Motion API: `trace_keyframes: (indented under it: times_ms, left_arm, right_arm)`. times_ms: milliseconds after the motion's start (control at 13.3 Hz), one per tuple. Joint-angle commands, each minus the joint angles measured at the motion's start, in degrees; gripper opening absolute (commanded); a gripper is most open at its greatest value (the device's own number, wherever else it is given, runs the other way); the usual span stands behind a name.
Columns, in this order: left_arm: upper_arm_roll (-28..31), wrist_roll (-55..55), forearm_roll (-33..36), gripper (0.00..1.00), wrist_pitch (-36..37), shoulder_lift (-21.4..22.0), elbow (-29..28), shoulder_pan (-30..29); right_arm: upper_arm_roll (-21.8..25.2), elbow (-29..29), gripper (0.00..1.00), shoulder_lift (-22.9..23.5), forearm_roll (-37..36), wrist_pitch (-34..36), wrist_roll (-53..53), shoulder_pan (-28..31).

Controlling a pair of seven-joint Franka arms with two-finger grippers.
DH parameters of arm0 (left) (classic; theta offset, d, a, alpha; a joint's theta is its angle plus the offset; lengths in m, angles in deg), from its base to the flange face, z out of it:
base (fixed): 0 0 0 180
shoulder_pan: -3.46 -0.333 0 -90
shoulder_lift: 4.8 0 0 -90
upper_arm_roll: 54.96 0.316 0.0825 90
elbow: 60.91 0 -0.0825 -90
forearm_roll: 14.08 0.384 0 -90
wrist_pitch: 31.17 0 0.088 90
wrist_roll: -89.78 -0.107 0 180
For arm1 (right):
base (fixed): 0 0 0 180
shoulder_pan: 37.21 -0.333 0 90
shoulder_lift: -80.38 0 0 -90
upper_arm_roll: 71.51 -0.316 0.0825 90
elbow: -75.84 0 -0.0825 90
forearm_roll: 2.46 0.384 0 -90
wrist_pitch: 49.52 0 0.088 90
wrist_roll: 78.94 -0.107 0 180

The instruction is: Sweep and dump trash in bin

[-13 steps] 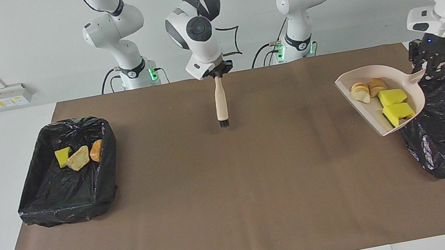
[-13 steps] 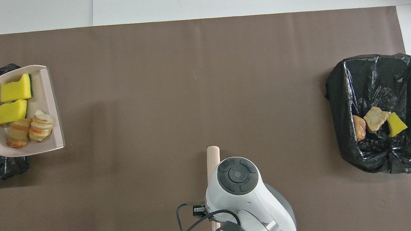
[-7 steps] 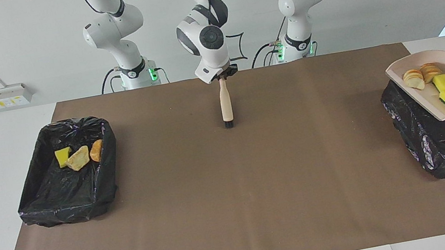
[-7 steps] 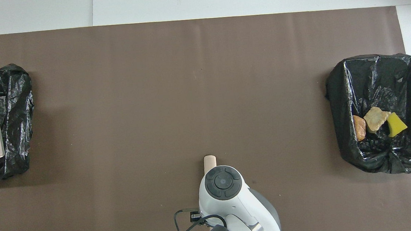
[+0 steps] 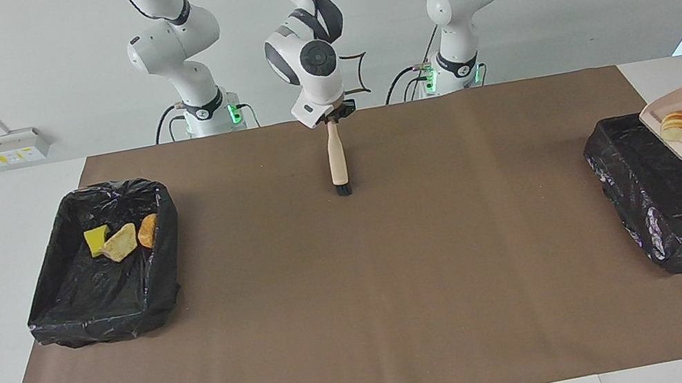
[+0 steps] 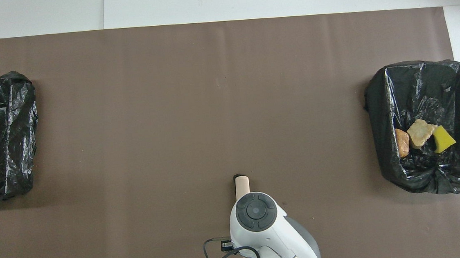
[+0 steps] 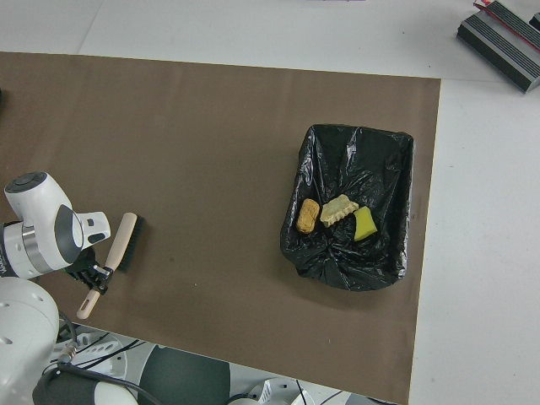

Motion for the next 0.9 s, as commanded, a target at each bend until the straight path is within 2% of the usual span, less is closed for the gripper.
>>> trace_keyframes:
  times_ms: [0,151,226,377,528,603,679,754,829]
  left_arm:
    - [0.0,1.2,7.1,0.00,-3.5,0.3,-3.3,0.0]
    - [0.0,1.6,11.3,0.00,-3.4,1.0,-4.7,0.3]
    - [0.0,3.1,14.4,0.00,-3.4,1.9,-6.1,0.6]
    - [0.0,6.3,19.5,0.00,-2.5,2.7,-7.2,1.0]
    - [0.0,6.4,22.7,0.00,-1.7,2.7,-6.6,1.1]
    - [0.0,6.4,22.8,0.00,-1.7,3.6,-6.5,0.8]
    - [0.0,6.3,22.9,0.00,-1.6,4.5,-6.6,0.8]
    - [0.1,6.2,22.9,0.00,-0.9,5.5,-6.5,1.0]
    - [-0.2,6.2,23.0,0.00,0.4,6.7,-6.4,1.1]
  right_arm:
    - [0.1,1.9,0.00,-1.6,-0.9,-1.0,0.6,0.2]
    - [0.1,2.1,0.00,-1.5,-0.9,-1.6,0.6,0.2]
    - [0.1,2.1,0.05,-1.3,-0.8,-2.9,0.8,0.2]
    - [0.1,2.4,0.23,0.0,-0.8,-5.5,0.5,0.0]
    - [0.1,2.2,0.36,0.3,-0.8,-5.6,0.3,-0.2]
    - [0.1,2.0,0.48,0.3,-0.8,-5.4,0.3,-0.2]
    - [0.1,1.8,0.76,0.4,-0.8,-5.3,0.4,-0.3]
    - [0.0,1.7,1.00,0.3,-0.8,-5.2,0.8,-0.3]
    - [0.0,1.0,1.00,0.0,-0.8,-5.1,0.9,-0.3]
